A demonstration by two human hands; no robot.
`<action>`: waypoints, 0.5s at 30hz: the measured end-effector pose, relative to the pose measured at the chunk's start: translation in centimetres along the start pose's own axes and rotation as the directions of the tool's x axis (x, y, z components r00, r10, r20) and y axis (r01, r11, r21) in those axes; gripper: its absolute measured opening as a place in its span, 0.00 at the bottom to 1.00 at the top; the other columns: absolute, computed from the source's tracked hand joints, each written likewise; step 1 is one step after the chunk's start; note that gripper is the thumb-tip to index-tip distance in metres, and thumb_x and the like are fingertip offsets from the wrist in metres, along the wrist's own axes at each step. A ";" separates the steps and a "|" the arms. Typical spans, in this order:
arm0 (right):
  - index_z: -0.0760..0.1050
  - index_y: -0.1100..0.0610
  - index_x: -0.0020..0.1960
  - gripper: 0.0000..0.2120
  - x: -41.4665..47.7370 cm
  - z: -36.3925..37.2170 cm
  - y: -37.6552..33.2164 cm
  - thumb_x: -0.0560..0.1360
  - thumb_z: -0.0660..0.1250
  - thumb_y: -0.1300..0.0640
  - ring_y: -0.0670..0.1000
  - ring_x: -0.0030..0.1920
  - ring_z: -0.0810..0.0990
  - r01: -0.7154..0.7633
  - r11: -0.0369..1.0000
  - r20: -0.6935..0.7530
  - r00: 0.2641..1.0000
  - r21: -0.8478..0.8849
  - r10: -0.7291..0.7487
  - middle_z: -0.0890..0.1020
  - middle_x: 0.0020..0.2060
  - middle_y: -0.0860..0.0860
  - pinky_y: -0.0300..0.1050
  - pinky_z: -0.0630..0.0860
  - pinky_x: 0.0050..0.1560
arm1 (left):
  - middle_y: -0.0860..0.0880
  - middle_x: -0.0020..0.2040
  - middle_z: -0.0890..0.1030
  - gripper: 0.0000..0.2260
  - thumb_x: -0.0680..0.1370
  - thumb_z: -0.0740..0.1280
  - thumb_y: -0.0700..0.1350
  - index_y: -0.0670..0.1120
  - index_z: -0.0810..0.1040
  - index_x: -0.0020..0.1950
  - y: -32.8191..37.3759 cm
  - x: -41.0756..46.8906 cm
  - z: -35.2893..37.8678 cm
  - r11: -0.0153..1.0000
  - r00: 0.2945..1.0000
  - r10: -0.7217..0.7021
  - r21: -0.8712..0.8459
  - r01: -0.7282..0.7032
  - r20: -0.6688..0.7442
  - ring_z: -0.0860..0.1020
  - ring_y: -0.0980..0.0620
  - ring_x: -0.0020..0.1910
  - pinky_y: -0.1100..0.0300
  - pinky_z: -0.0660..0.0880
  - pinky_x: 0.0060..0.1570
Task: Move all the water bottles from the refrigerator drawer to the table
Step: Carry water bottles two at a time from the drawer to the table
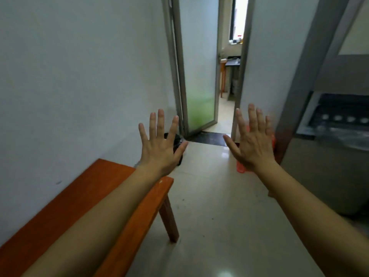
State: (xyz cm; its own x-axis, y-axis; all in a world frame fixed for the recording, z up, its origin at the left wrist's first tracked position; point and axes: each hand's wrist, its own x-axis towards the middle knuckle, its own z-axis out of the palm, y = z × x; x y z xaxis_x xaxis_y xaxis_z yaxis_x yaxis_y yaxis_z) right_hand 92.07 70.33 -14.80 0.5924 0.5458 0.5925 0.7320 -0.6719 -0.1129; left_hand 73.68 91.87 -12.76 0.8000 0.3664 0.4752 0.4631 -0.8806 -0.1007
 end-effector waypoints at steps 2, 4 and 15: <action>0.46 0.53 0.82 0.40 -1.0 -0.2 4.8 0.79 0.53 0.34 0.61 0.80 0.44 -0.063 0.998 -0.006 0.998 -0.032 0.062 0.44 0.81 0.59 0.61 0.42 0.78 | 0.42 0.80 0.36 0.35 0.79 0.44 0.67 0.52 0.41 0.81 4.1 2.5 1.4 0.996 0.997 0.080 -0.041 -0.080 -0.011 0.37 0.41 0.79 0.32 0.41 0.73; 0.43 0.53 0.82 0.41 -2.5 0.3 9.3 0.79 0.55 0.35 0.61 0.80 0.42 -0.121 0.990 -0.006 0.993 -0.074 0.121 0.43 0.81 0.59 0.62 0.42 0.78 | 0.42 0.80 0.37 0.35 0.78 0.42 0.68 0.52 0.41 0.81 8.2 4.9 3.5 0.986 0.990 0.143 -0.087 -0.143 -0.007 0.38 0.41 0.79 0.32 0.42 0.73; 0.46 0.54 0.82 0.42 -1.4 1.3 33.0 0.78 0.61 0.38 0.62 0.80 0.46 -0.318 0.864 0.048 0.930 -0.390 0.364 0.45 0.80 0.61 0.65 0.46 0.77 | 0.42 0.79 0.34 0.36 0.79 0.47 0.67 0.52 0.40 0.81 33.3 20.8 14.7 0.861 0.907 0.420 -0.318 -0.397 0.003 0.35 0.41 0.78 0.33 0.42 0.74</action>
State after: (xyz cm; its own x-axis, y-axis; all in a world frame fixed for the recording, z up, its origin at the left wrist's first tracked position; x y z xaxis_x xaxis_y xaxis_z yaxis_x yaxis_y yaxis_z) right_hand 115.81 48.02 -20.39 0.8337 0.2873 0.4715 0.3128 -0.9495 0.0255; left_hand 111.33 74.55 -19.05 0.9217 -0.0364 0.3861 -0.0406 -0.9992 0.0025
